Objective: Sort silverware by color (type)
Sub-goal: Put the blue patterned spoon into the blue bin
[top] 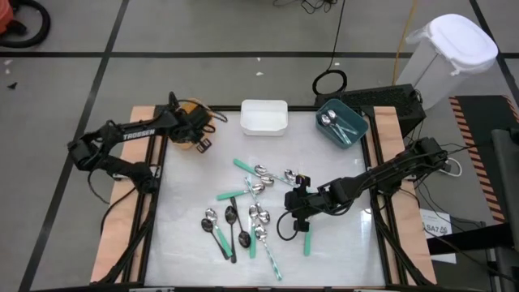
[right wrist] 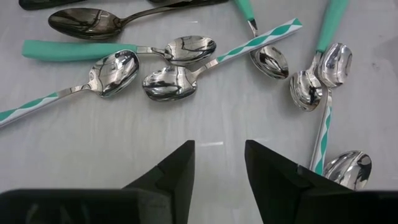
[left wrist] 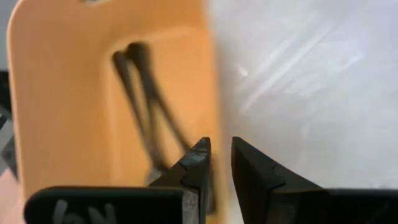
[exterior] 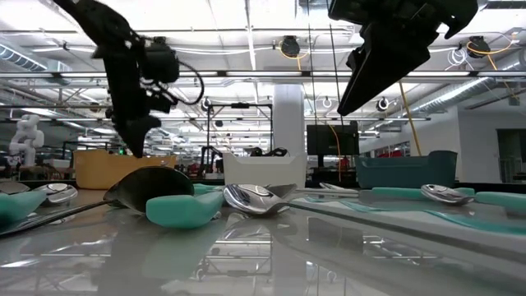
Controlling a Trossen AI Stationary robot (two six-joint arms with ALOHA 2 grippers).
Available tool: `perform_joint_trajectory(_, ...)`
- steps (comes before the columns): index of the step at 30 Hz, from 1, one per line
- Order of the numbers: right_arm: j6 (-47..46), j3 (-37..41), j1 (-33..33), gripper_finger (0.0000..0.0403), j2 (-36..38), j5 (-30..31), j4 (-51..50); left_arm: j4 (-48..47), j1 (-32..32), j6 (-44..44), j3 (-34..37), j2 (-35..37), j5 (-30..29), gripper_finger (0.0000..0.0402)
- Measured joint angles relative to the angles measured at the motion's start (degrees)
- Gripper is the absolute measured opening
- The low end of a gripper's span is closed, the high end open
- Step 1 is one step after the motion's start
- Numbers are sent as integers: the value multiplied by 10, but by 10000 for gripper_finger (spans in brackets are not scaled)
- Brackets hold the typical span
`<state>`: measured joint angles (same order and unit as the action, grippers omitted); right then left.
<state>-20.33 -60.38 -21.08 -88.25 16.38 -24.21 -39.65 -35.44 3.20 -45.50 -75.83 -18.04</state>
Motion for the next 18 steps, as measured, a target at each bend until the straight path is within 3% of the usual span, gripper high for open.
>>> perform_joint_trajectory(6,1,0,0,134,0,0,0,-5,150,71,0,47,-8,67)
perform_joint_trajectory(18,-2,0,0,134,0,16,8,0,490,252,0,54,-167,67)
